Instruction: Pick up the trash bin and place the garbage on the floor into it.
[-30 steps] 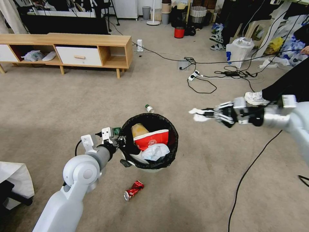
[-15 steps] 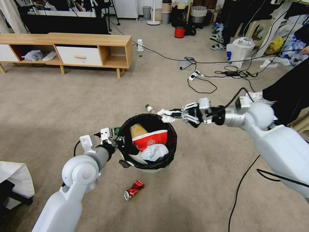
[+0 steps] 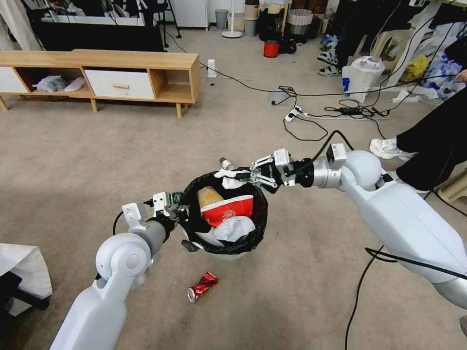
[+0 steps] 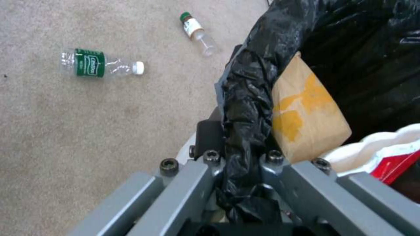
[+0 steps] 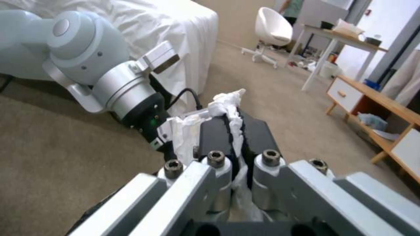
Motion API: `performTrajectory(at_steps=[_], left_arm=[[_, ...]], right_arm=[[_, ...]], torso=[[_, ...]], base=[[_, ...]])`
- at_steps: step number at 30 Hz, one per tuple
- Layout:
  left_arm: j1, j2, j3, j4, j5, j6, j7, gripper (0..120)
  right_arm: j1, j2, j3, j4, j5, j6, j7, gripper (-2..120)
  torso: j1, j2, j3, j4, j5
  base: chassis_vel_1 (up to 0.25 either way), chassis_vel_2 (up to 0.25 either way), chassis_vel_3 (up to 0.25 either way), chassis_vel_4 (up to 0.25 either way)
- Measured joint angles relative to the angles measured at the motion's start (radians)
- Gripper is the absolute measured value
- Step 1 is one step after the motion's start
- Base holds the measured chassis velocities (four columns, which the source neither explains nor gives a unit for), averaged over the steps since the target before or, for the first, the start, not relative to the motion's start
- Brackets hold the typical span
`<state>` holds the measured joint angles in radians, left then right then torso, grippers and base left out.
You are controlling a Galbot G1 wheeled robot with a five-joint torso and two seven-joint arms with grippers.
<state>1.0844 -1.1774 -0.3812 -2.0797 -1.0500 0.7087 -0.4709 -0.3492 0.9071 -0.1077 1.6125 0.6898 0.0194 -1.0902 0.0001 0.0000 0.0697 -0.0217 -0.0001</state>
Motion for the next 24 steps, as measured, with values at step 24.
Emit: performTrajectory(at_steps=[24], left_arm=[[-0.011,-0.001,-0.001,0.015,-0.001,-0.002,0.003,3]], right_arm=[[-0.01,0.01,-0.024,-0.018,-0.017,0.019,0.003,28]], torso=[[0.0,0.0,0.0,-0.0001,0.0001]], base=[[0.0,0.0,0.0,0.0]])
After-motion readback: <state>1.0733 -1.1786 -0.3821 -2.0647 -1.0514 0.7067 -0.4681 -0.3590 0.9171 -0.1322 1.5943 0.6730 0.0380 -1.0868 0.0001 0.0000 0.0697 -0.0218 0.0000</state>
